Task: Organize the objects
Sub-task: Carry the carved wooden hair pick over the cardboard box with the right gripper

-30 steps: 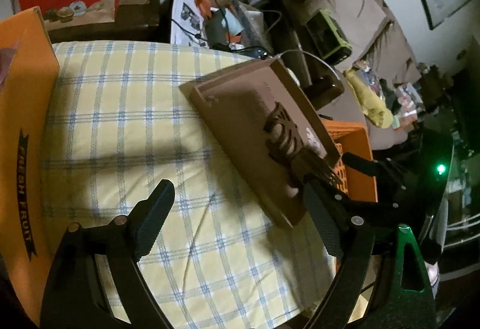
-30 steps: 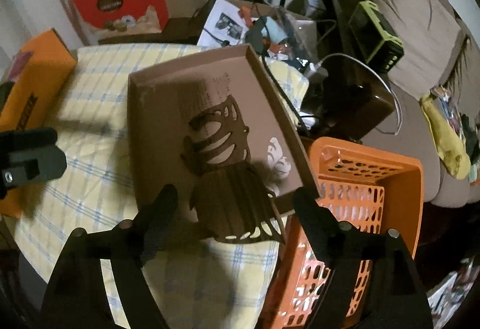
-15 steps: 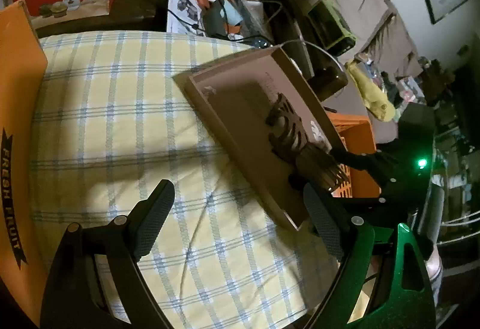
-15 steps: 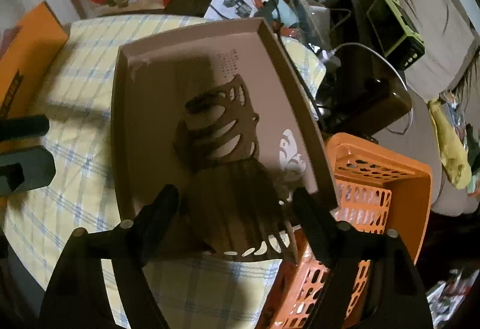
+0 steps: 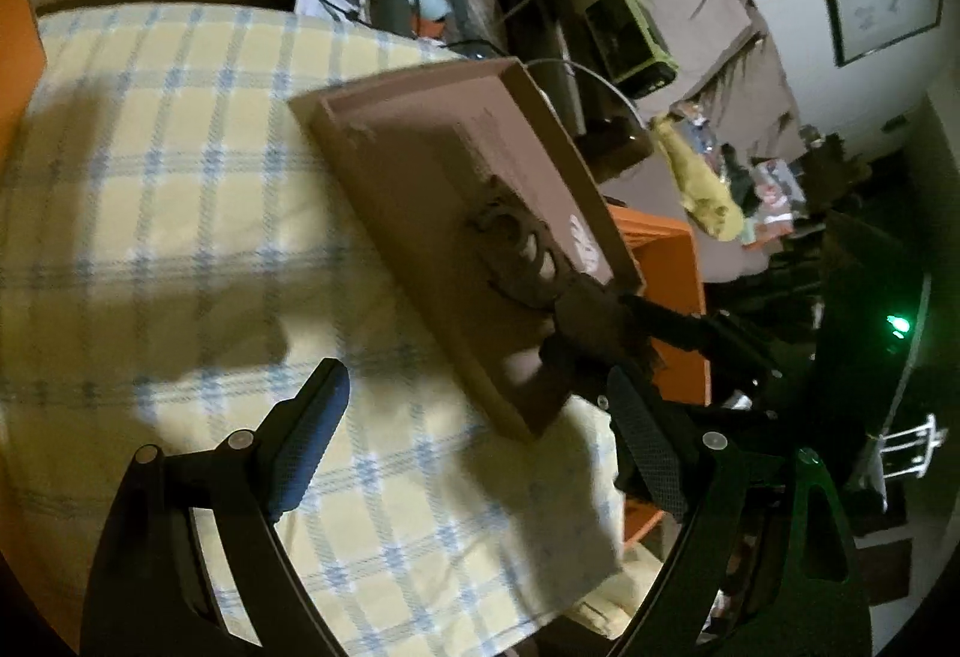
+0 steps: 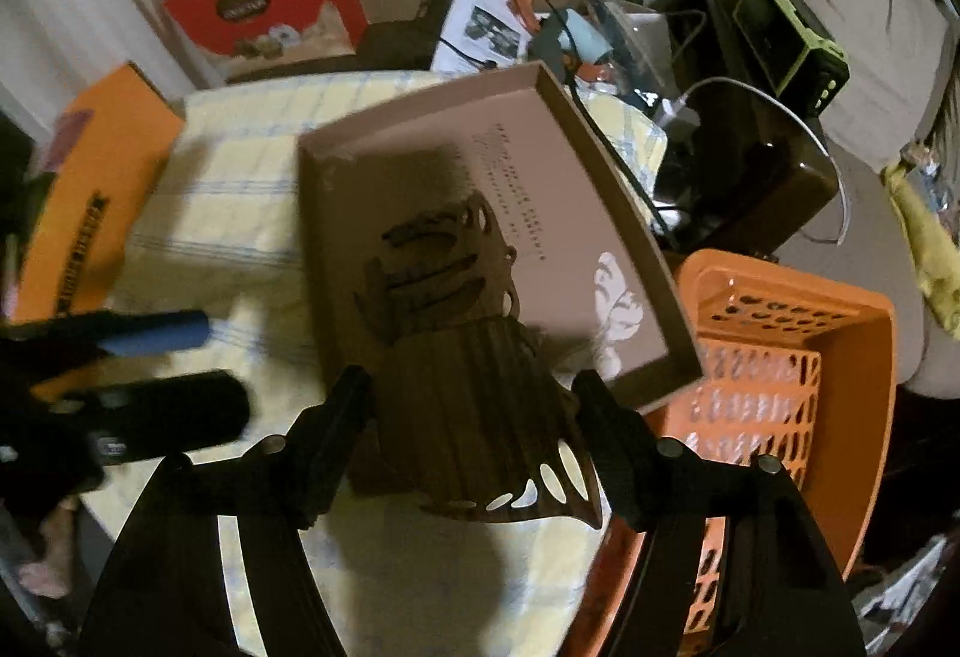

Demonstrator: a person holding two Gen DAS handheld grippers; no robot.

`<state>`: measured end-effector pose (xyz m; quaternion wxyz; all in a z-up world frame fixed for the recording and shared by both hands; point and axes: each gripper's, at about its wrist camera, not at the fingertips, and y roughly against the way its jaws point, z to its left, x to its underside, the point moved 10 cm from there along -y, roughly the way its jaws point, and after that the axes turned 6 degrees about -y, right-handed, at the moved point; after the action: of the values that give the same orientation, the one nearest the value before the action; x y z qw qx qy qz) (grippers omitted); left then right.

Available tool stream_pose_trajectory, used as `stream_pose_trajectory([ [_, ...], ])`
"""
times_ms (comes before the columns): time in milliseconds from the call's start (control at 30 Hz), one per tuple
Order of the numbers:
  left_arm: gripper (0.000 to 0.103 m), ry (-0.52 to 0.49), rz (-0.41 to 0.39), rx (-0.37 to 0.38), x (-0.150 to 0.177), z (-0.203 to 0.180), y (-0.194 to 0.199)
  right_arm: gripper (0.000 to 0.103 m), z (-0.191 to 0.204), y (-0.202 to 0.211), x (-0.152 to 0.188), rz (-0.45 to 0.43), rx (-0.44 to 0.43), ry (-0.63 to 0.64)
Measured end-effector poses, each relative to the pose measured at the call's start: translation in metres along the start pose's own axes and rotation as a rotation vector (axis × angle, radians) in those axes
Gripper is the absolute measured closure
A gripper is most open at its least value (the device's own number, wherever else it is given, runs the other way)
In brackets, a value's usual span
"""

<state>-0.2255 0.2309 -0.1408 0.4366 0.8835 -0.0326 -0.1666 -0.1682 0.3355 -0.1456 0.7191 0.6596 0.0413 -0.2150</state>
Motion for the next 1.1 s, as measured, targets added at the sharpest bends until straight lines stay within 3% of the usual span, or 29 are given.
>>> stream_pose_trajectory([
  [200,0.021,0.032,0.002,0.046,0.004,-0.007,-0.008,0.032,0.019,0.018,0.015,-0.027,-0.027,0.007],
  [433,0.049,0.042,0.008,0.075,0.008,-0.019,-0.014,0.032,0.038,0.03,0.035,-0.047,-0.046,0.028],
  [633,0.075,0.016,-0.018,0.034,0.008,-0.016,0.001,0.032,0.045,0.045,0.039,-0.082,-0.011,0.051],
  [867,0.078,0.0,-0.088,-0.005,0.007,-0.005,0.047,0.032,0.076,0.064,0.033,-0.121,-0.044,0.067],
  [1100,0.08,0.0,-0.183,-0.049,0.008,0.028,0.123,0.032,0.147,0.089,0.017,-0.179,-0.093,0.132],
])
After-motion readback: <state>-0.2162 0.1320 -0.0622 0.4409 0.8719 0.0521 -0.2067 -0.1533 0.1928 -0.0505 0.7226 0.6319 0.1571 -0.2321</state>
